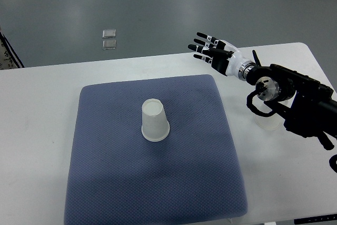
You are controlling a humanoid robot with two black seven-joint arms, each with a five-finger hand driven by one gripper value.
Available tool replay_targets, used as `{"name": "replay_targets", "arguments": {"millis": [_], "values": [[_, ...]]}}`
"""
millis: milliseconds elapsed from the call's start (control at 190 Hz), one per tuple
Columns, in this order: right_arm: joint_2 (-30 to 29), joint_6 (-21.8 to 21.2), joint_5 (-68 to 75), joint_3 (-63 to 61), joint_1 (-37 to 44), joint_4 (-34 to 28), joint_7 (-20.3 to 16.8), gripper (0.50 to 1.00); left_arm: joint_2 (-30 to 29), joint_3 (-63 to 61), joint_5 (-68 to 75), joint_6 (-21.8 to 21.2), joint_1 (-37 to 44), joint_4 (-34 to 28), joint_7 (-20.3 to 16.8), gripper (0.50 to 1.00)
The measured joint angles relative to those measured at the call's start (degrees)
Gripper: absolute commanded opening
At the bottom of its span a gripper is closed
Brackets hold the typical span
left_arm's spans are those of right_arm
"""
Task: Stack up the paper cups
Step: 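Move the right hand toward the standing white paper cup beside the pad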
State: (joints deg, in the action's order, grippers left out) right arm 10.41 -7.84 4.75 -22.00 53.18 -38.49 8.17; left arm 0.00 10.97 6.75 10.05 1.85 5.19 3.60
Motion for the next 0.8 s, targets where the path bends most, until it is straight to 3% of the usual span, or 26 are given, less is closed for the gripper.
{"name": "replay_targets", "arguments": {"millis": [520,799], "values": [[0.2,0.2,-1.0,0.3,0.4,-0.1,-0.2,0.924,0.0,0.3,-0.1,0.0,0.1,-0.4,-0.2,1.000],[1.9,-1.7,-12.9,0.0,1.1,-0.6,-0.1,0.924,0.0,0.3,-0.1,0.0,0.1,0.0,-0.2,1.000]]}}
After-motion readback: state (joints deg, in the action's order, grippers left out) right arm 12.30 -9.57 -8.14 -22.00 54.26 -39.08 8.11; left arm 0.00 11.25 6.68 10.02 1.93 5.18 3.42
